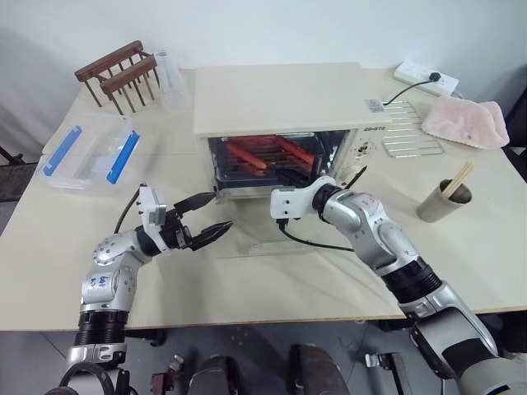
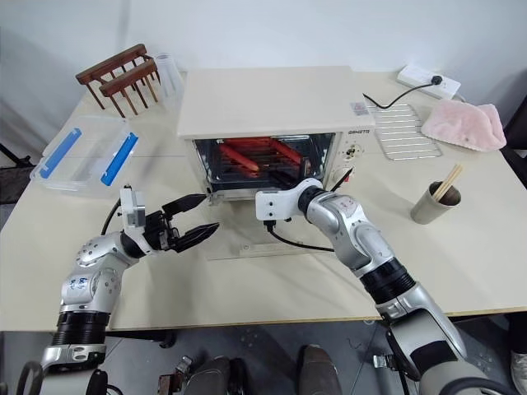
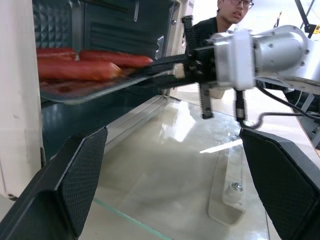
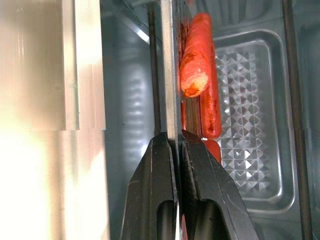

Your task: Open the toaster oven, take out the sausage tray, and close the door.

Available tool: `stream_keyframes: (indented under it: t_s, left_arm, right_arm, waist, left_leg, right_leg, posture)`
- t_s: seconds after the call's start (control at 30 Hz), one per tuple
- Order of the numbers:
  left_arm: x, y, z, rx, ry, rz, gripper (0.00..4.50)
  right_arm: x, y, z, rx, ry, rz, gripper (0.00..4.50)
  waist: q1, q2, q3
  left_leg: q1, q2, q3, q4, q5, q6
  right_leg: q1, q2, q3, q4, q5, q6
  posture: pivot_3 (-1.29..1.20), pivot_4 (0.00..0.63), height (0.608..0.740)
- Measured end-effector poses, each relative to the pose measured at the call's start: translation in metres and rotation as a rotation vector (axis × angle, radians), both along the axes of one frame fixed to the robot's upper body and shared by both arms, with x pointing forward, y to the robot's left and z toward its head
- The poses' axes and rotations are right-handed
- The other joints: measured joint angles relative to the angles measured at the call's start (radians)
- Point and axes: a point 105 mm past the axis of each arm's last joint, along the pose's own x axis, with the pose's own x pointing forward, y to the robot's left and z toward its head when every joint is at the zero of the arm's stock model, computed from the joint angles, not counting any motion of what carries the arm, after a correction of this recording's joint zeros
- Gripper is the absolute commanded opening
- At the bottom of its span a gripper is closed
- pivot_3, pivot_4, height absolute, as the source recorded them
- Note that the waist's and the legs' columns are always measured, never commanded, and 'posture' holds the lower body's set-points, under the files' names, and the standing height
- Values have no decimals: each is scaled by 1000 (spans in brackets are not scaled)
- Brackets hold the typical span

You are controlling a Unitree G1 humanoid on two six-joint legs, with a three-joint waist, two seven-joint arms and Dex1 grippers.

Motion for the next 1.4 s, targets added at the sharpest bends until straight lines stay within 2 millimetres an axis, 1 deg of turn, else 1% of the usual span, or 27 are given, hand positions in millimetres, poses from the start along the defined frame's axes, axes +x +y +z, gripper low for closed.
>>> stream_keyframes:
  t_s: [0.07, 0.2, 0.3, 0.4, 0.53, 0.57, 0.63, 0.7, 0.87, 1.0, 1.13, 1.23, 1.33, 1.4]
  left_arm:
    - [0, 2, 0, -12, 8, 3, 4500]
    - [1, 15, 3, -38, 34, 33, 4500]
    - [-1, 22, -2, -48, 67, 53, 4500]
    - [-1, 26, -4, -57, 84, 64, 4500]
    - [-3, 29, -7, -68, 131, 72, 4500]
    - [-3, 29, -8, -70, 143, 71, 4500]
    - [-5, 27, -8, -82, 180, 59, 4500]
    - [-7, 27, -6, -95, 252, 44, 4500]
    - [-20, 22, 9, -178, 456, -59, 4500]
    - [-18, 20, 21, -221, 555, -70, 4500]
    - [-18, 7, 25, -215, 686, -92, 4500]
    - [-19, -7, 21, -247, 776, -115, 4500]
    - [-23, -18, 13, -251, 870, -134, 3903]
    - [-24, -20, 11, -248, 902, -134, 3336]
  right_arm:
    - [-5, -2, -2, 7, 0, 3, 20]
    - [-28, -9, -10, 21, 11, 29, 20]
    - [-55, -21, -20, 34, 34, 48, 20]
    - [-67, -32, -25, 3, 28, 59, 20]
    - [-83, -46, -47, -32, 94, 67, 20]
    - [-85, -48, -49, -38, 101, 73, 20]
    - [-90, -49, -47, -35, 91, 88, 20]
    - [-94, -51, -41, -43, 64, 103, 20]
    - [-97, -54, -33, -53, 30, 125, 20]
    - [-97, -50, -25, -60, -10, 155, 20]
    - [-98, -45, -18, -69, -46, 192, 20]
    - [-99, -40, -13, -54, -62, 214, 20]
    - [-98, -36, -8, -46, -78, 228, 0]
    - [-98, -36, -9, -48, -74, 228, 0]
  waist:
    - [1, 0, 0]
    - [9, 0, 0]
    - [16, 0, 0]
    - [26, -1, 0]
    - [40, -1, 0]
    - [40, -1, 0]
    - [40, -1, 0]
    - [40, -2, 0]
    - [39, -2, 0]
    - [39, -2, 0]
    - [41, -2, 0]
    - [40, -2, 0]
    - [39, -3, 0]
    - [38, -3, 0]
  left_leg:
    - [0, 0, 0, 0, 0, 0]
    - [0, 0, -1, 0, 0, 0]
    - [1, 0, -1, 1, 0, 0]
    - [1, 0, -1, 2, 0, 0]
    - [1, -1, -1, 2, 0, 0]
    - [1, -1, -1, 2, 0, 0]
    - [1, 0, -1, 2, 0, 0]
    - [1, 0, -1, 2, 0, 0]
    - [1, 0, -2, 2, 0, 0]
    - [2, 0, -2, 3, 0, 0]
    - [2, -1, -2, 3, 0, 0]
    - [2, -1, -3, 3, 0, 0]
    - [2, -1, -3, 3, 0, 0]
    - [2, -1, -3, 3, 0, 0]
  right_leg:
    - [0, 0, 0, 0, 0, 0]
    - [0, 0, 0, -1, 0, 0]
    - [2, 0, 0, -1, 0, 0]
    - [2, 0, 0, -2, 0, 0]
    - [3, 0, 1, -4, 0, 0]
    - [3, 0, 1, -5, 0, 0]
    - [3, 0, 1, -5, 0, 0]
    - [3, 0, 1, -5, 0, 0]
    - [3, 0, 1, -3, 0, 0]
    - [3, 0, 2, -3, 0, 0]
    - [3, -1, 2, -1, 0, 0]
    - [3, -1, 2, 0, 0, 0]
    - [3, -1, 2, 0, 0, 0]
    - [3, -1, 2, 1, 0, 0]
  posture:
    - [0, 150, 740]
    - [0, 150, 740]
    - [0, 150, 740]
    - [0, 150, 740]
    - [0, 150, 740]
    - [0, 150, 740]
    - [0, 150, 740]
    - [0, 150, 740]
    - [0, 150, 740]
    - [0, 150, 740]
    - [0, 150, 740]
    - [0, 150, 740]
    - [0, 150, 740]
    - [0, 150, 740]
